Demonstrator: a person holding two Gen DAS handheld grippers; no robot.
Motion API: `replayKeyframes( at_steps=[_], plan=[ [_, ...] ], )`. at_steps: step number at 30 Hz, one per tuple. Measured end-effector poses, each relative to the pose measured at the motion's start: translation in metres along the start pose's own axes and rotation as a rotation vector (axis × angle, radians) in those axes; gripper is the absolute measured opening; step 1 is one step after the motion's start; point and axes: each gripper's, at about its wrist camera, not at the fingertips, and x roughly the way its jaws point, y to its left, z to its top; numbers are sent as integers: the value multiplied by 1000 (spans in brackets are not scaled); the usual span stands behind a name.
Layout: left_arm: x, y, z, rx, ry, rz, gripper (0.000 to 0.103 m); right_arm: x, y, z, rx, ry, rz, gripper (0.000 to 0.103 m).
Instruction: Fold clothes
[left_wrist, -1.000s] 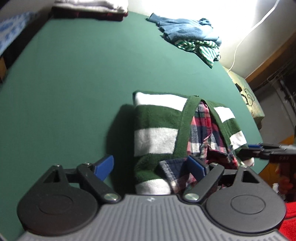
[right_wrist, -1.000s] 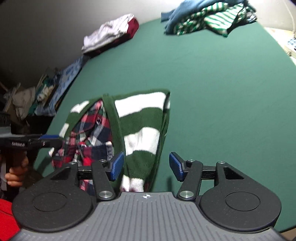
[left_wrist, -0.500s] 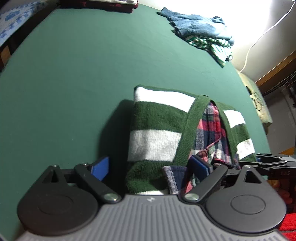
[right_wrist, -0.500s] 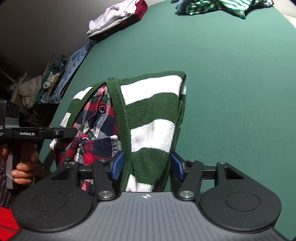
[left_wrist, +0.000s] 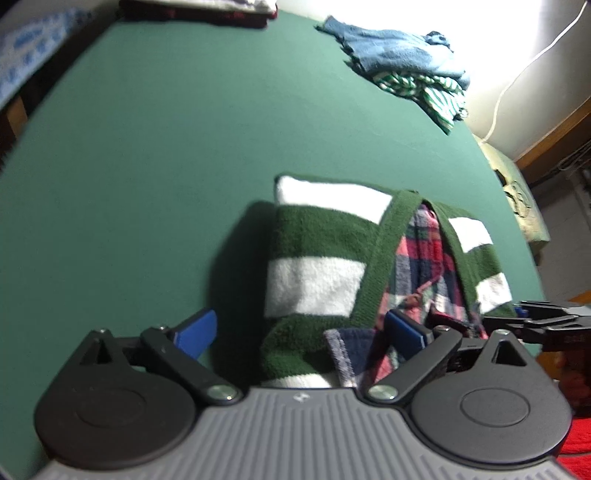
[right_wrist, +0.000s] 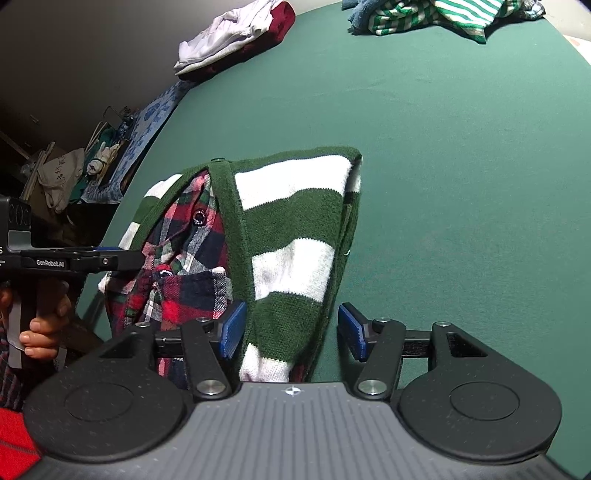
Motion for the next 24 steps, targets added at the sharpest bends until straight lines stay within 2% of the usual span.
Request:
replayKeyframes(
  at_steps=[5,10,13,17,24],
  plan=[
    [5,-1,1,3,37,-79,97,0,6,-3,40,-6,-44,59],
    [8,-5,0,34,39,-121,97,2,11,-8,87,-31,-71,62],
    [10,-5,0,21,37,-144,101,5,17,-8,90,-45,-100,68],
    [11,-11,-3,77,35,-130,101,11,32,-9,56,-55,-162,75],
    [11,-14,-5,158,62,-128,102,18,41,-7,109,-91,-205,80]
  ],
)
